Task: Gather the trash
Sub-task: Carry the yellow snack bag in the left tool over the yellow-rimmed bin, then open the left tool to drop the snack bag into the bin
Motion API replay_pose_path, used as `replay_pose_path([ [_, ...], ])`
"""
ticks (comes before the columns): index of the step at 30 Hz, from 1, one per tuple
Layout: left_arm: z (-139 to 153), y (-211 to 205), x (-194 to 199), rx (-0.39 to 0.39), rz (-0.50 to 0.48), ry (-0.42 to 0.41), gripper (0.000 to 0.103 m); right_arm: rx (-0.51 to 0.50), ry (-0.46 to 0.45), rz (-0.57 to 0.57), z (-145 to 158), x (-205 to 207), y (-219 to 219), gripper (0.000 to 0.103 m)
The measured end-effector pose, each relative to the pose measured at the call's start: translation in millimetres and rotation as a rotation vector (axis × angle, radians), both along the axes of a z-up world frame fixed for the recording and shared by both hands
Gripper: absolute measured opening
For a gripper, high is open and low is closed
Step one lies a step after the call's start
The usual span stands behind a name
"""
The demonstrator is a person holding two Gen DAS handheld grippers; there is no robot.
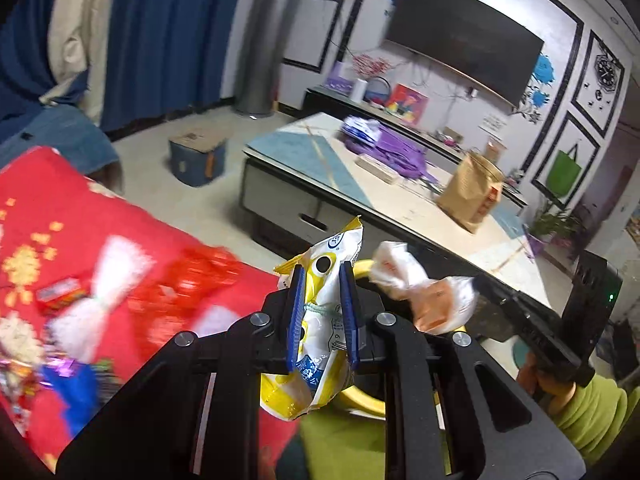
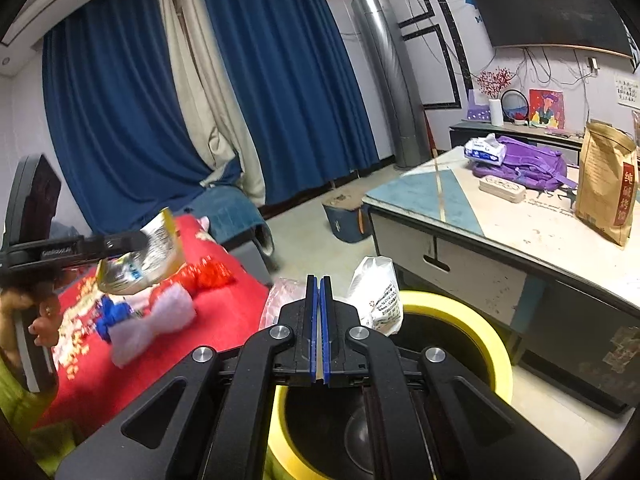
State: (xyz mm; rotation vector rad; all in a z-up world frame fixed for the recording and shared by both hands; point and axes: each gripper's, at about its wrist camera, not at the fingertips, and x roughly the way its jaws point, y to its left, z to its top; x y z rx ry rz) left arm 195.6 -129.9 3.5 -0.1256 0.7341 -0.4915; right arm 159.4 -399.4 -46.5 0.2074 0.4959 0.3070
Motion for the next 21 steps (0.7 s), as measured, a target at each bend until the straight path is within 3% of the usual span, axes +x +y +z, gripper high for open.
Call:
replay_pose_path([
  [3, -17, -24, 4, -0.04, -0.038, 0.032, 0.012, -0.035, 0.034, -0.011, -10, -2, -7, 0.002],
  [11, -67, -84, 9, -0.003, -0.141, 0.115, 0.012, -0.025, 0.161, -0.047, -48, -6, -33, 0.002],
  [18, -93, -104, 9, 0.032, -0.182, 0.158, 0.013, 0.0, 0.222, -0.078, -61, -5, -45, 0.005],
  [20, -93, -104, 9, 0.03, -0.18, 0.155, 0.024, 0.008, 0.226, -0.09, -61, -5, -48, 0.006],
  [21, -93, -103, 8, 0.031, -0.175, 0.149, 0.038, 0.008, 0.226, -0.1, -61, -4, -50, 0.008],
])
